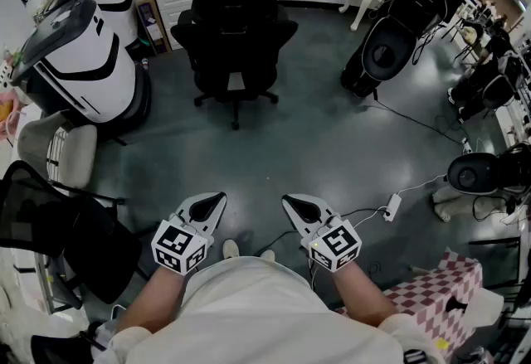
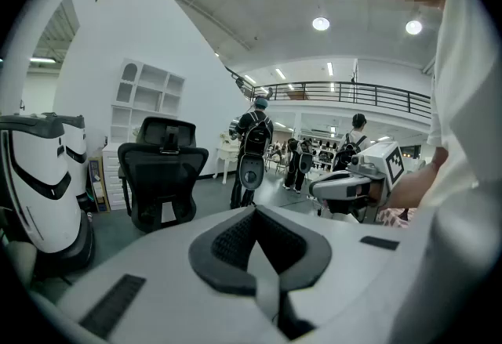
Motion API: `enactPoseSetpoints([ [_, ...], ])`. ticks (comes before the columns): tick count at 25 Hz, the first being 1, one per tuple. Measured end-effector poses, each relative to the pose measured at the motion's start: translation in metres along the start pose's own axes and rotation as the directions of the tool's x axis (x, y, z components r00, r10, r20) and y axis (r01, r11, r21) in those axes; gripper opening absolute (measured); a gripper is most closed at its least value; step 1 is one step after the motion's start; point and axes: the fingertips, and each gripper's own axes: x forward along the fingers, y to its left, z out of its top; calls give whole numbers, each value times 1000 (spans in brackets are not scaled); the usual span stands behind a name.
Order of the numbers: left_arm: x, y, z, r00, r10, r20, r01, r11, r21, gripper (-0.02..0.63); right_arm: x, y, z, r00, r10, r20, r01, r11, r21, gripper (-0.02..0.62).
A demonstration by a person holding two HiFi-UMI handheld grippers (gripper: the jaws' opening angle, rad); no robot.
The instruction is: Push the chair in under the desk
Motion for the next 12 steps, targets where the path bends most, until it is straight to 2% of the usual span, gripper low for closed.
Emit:
enactPoseSetpoints([
  [5, -13, 19, -1, 1000, 4, 15, -4, 1000, 14, -5, 21, 13, 4, 1000, 9, -5, -9, 1000, -18, 3],
  [12, -33, 44, -8, 1000, -7, 24, 7, 1000, -4, -5, 50, 35, 7, 999, 21, -32, -22, 999, -41, 3],
])
